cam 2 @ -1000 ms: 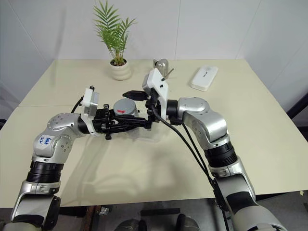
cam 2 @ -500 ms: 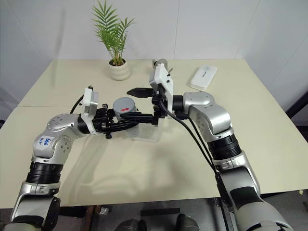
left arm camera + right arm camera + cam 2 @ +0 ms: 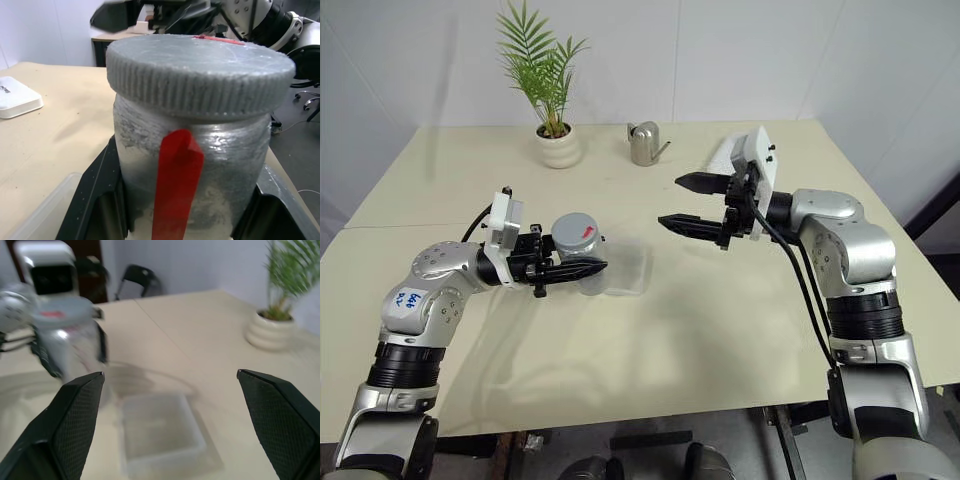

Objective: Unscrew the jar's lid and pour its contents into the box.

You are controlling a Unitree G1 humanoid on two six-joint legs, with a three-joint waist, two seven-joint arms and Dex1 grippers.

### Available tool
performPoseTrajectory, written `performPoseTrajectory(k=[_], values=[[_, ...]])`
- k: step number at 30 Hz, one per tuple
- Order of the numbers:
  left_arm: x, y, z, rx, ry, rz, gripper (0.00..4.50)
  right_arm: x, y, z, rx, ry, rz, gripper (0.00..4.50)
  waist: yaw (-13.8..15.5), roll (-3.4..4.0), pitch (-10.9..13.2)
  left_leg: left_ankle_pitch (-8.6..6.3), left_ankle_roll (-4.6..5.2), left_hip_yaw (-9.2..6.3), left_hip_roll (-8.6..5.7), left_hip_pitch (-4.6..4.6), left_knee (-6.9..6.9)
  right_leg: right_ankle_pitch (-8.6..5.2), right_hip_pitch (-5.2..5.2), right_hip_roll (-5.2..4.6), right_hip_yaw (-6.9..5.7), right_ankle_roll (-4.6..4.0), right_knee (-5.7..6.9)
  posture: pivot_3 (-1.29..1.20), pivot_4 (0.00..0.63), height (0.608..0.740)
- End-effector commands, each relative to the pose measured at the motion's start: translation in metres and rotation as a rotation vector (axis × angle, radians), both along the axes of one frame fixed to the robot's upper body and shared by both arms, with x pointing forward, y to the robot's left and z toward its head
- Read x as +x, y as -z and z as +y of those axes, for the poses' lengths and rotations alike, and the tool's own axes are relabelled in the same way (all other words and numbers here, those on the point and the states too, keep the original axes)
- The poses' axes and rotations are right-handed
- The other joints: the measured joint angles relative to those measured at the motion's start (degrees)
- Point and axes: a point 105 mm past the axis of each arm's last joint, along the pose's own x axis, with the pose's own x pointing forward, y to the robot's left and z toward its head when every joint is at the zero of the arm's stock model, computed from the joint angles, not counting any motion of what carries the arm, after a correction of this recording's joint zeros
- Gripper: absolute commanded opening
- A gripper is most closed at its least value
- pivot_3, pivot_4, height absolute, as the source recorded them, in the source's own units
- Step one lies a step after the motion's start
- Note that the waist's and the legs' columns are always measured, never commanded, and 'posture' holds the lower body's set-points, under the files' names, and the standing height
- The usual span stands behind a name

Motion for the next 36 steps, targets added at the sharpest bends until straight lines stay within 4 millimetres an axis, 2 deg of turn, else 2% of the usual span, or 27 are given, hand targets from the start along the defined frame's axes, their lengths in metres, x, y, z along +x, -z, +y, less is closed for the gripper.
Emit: performPoseTrajectory(k=[1,7,12,17,24,30,36], values=[[-0.002,-0.010,0.001,-0.002,0.000,-0.053,1.93,-0.022,-0.022,0.031,0.044,-0.112,-0.072,4.46,0.0,0.00,0.0,0.00,-0.01,0.00,0.01,0.01,0.00,0.00,0.00,0.00,0.00,0.00,0.01,0.00,0.150,0.740],[-0.003,-0.009,-0.006,-0.002,0.020,-0.047,1.93,-0.038,-0.011,0.083,0.035,-0.199,-0.046,4.46,0.4,0.00,0.0,0.00,-0.01,-0.06,-0.01,-0.01,0.01,0.00,0.00,-0.01,-0.01,-0.01,0.01,0.00,0.150,0.740],[-0.003,-0.008,-0.007,0.003,0.027,-0.043,1.93,-0.037,0.000,0.103,0.009,-0.193,-0.031,4.46,0.5,0.00,0.0,-0.01,0.00,-0.08,-0.05,-0.04,0.02,0.00,0.00,-0.01,-0.03,0.00,0.00,0.00,0.150,0.740],[-0.002,-0.009,-0.008,0.000,0.026,-0.047,1.93,-0.029,0.000,0.107,0.016,-0.148,-0.039,4.46,0.2,0.00,0.0,-0.01,-0.01,-0.06,-0.04,-0.04,0.02,0.00,-0.01,-0.01,-0.02,-0.01,0.01,0.00,0.150,0.740],[-0.003,-0.010,-0.008,-0.005,0.023,-0.051,1.93,-0.019,-0.005,0.090,0.027,-0.114,-0.051,4.46,0.2,0.00,0.0,-0.01,0.00,-0.06,-0.04,-0.03,0.00,0.00,-0.01,0.00,-0.03,-0.01,0.00,0.00,0.150,0.740],[-0.003,-0.008,-0.005,-0.004,0.014,-0.047,1.93,-0.009,-0.008,0.055,0.031,-0.058,-0.059,4.46,0.2,0.00,0.0,-0.01,0.00,-0.06,-0.04,-0.04,0.01,0.00,0.00,0.00,-0.02,-0.01,0.00,0.00,0.150,0.740],[-0.004,-0.006,-0.003,0.000,0.005,-0.042,1.93,0.001,-0.001,0.015,-0.010,0.033,-0.036,4.46,0.5,-0.01,0.0,-0.01,0.01,-0.05,-0.06,-0.04,0.01,0.00,0.01,-0.02,-0.03,0.00,-0.03,0.00,0.150,0.740]])
